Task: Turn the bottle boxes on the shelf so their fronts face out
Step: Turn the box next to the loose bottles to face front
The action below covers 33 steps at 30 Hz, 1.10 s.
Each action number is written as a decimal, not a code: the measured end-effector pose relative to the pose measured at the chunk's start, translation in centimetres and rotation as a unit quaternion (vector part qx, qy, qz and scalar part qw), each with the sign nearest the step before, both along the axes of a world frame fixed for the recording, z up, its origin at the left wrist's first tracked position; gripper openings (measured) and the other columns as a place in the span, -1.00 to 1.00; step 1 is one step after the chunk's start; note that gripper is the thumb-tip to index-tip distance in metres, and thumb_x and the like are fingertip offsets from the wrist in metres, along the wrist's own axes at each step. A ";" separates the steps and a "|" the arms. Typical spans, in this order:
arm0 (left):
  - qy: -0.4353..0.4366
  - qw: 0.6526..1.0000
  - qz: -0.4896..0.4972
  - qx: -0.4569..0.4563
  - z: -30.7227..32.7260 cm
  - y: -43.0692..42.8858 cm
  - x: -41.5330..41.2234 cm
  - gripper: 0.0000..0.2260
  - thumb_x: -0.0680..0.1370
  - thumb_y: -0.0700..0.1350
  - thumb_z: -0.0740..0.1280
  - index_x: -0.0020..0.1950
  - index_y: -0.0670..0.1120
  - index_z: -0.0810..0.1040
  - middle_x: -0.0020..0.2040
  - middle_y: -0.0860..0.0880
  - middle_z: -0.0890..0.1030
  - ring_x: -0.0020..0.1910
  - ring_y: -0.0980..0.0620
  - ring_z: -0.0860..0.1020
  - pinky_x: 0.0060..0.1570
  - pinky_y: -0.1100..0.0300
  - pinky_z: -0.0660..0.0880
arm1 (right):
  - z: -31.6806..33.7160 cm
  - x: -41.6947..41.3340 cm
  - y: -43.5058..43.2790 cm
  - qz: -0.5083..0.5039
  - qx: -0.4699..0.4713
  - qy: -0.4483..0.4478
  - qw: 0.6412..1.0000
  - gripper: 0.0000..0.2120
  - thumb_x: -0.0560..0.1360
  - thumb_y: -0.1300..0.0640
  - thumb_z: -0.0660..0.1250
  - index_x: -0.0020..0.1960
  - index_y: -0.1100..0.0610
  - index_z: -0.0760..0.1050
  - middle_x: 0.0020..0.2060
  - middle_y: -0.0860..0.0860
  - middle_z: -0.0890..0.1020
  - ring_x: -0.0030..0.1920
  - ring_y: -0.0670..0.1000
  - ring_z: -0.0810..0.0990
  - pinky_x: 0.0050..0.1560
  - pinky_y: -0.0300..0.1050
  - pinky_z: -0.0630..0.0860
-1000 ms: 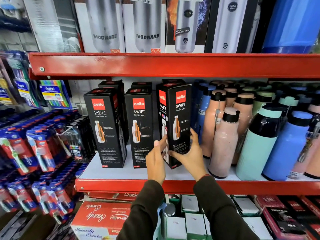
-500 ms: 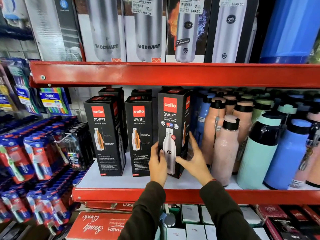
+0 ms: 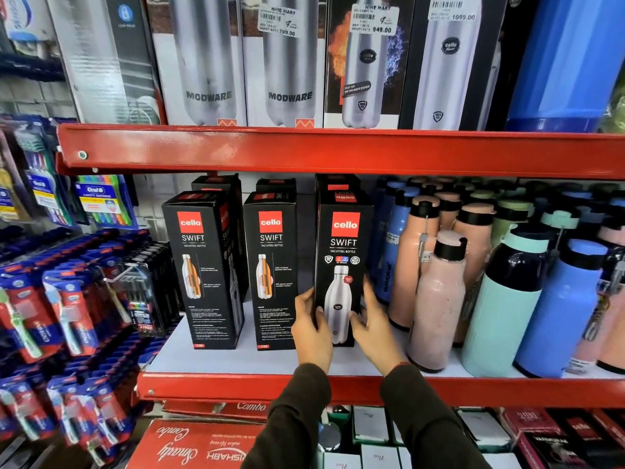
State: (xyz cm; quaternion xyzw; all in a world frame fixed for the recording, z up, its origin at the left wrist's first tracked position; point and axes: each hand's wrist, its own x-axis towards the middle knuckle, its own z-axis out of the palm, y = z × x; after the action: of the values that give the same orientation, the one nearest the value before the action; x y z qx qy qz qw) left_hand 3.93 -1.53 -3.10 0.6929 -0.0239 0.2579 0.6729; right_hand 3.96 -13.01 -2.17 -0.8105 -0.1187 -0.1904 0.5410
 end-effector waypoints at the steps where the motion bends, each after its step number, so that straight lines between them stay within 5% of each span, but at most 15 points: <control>1: 0.002 1.000 0.008 0.003 0.0 -0.1 0.0 -0.71 0.60 -0.31 0.19 0.29 -0.08 0.40 0.25 0.04 0.56 0.23 0.11 0.54 0.05 0.67 0.34 | -0.1 0.0 0.1 -0.005 -0.003 -0.003 1.000 -0.19 0.53 0.42 0.22 0.45 -0.32 0.03 0.33 -0.52 0.21 0.33 -0.55 0.20 0.52 -0.01 0.25; 6: 0.010 1.000 0.023 0.018 0.2 -0.1 -0.1 -0.71 0.60 -0.28 0.20 0.31 -0.07 0.41 0.19 0.10 0.55 0.17 0.12 0.56 0.08 0.50 0.39 | -0.5 0.3 0.4 -0.024 -0.011 -0.013 1.000 -0.21 0.53 0.42 0.23 0.51 -0.24 0.06 0.30 -0.62 0.17 0.32 -0.57 0.18 0.50 0.00 0.29; 13: 0.019 0.998 0.044 0.052 0.2 -0.1 -0.1 -0.71 0.60 -0.26 0.20 0.32 -0.08 0.41 0.23 -0.04 0.61 0.12 0.09 0.57 0.12 0.29 0.42 | -0.7 0.5 0.9 -0.057 -0.003 -0.023 0.998 -0.23 0.53 0.44 0.22 0.52 -0.16 0.05 0.28 -0.52 0.18 0.21 -0.69 0.15 0.22 -0.64 0.19; 18: 0.018 0.997 0.035 0.070 0.2 0.0 -0.2 -0.71 0.60 -0.27 0.19 0.32 -0.12 0.38 0.25 -0.09 0.60 0.12 0.11 0.54 0.13 0.28 0.41 | -0.6 0.1 1.0 -0.068 0.007 -0.022 0.997 -0.28 0.53 0.43 0.21 0.56 -0.05 0.09 0.35 -0.31 0.27 0.30 -0.51 0.21 0.13 -0.71 0.17; 23: 0.041 0.996 -0.020 0.080 0.3 0.2 -0.3 -0.59 0.61 -0.27 0.15 0.46 -0.10 0.26 0.35 -0.12 0.52 0.33 -0.06 0.50 0.28 0.21 0.39 | -0.6 -0.1 1.3 -0.086 0.007 -0.030 0.996 -0.28 0.53 0.42 0.23 0.55 -0.07 0.11 0.36 -0.23 0.34 0.37 -0.27 0.28 0.18 -0.68 0.19; 26: 0.028 0.991 -0.043 0.121 0.0 0.5 -1.1 -0.50 0.61 -0.28 0.14 0.55 -0.08 0.16 0.47 -0.06 0.39 0.46 0.01 0.36 0.38 0.30 0.24 | -0.8 -0.3 1.6 -0.114 0.013 -0.044 0.992 -0.33 0.53 0.39 0.27 0.52 -0.07 0.19 0.32 -0.23 0.38 0.34 -0.26 0.33 0.34 -0.39 0.34; 29: -0.025 0.992 -0.026 0.119 -0.2 1.8 -2.4 -0.55 0.62 -0.23 0.17 0.52 -0.05 0.25 0.47 -0.03 0.39 0.47 0.09 0.35 0.46 0.19 0.29 | -1.1 -0.4 1.9 -0.141 0.047 -0.051 0.988 -0.40 0.52 0.34 0.32 0.46 -0.07 0.29 0.34 -0.17 0.44 0.32 -0.15 0.44 0.37 -0.03 0.46; 33: -0.133 0.985 0.045 0.105 0.5 5.3 -4.2 -0.66 0.64 -0.20 0.15 0.40 0.02 0.41 0.33 0.10 0.45 0.38 0.17 0.40 0.39 0.27 0.32 | -0.4 -2.2 3.8 -0.222 0.104 -0.131 0.961 -0.58 0.51 0.30 0.33 0.30 -0.03 0.45 0.22 -0.01 0.45 0.16 0.00 0.52 0.23 -0.02 0.51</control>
State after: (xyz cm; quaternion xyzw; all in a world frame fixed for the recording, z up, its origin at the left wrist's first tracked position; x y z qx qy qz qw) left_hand -0.29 3.72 -2.57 0.7201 -0.1088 0.3734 0.5747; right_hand 1.73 -9.17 -2.56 -0.7239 0.0150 -0.4211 0.5462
